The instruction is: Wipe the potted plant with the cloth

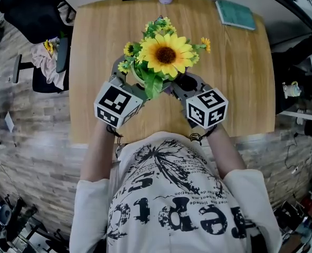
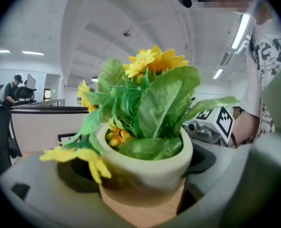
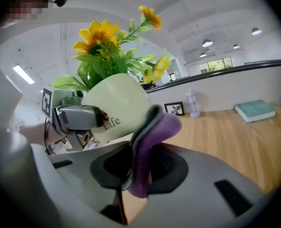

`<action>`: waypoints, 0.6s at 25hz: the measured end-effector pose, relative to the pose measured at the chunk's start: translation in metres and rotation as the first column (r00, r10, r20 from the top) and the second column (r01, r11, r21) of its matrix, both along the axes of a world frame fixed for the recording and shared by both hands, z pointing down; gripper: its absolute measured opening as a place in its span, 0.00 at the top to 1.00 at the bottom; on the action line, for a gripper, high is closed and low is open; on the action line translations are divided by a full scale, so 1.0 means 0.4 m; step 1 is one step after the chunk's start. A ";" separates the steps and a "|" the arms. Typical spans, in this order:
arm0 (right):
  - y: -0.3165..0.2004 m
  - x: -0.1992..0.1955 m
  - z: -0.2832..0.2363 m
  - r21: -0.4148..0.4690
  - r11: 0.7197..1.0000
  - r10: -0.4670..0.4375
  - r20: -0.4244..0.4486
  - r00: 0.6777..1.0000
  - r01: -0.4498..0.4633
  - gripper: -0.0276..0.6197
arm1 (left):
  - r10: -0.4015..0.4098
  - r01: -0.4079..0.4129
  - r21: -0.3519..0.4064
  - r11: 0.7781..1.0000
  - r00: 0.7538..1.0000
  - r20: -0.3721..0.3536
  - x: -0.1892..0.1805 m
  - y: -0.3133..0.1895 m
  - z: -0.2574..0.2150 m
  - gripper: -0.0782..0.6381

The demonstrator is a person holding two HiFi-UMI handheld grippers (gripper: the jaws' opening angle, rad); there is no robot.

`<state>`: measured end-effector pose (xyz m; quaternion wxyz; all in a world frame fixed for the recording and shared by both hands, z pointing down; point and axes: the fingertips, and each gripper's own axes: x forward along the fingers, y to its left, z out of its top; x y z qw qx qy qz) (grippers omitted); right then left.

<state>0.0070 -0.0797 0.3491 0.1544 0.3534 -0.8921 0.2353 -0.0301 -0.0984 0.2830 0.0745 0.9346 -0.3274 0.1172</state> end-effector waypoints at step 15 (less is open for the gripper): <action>0.043 -0.111 -0.007 0.145 0.971 -0.170 -0.135 0.976 0.189 0.83 | 0.047 -0.047 -0.007 0.999 0.994 -0.099 0.030 0.009 -0.016 0.15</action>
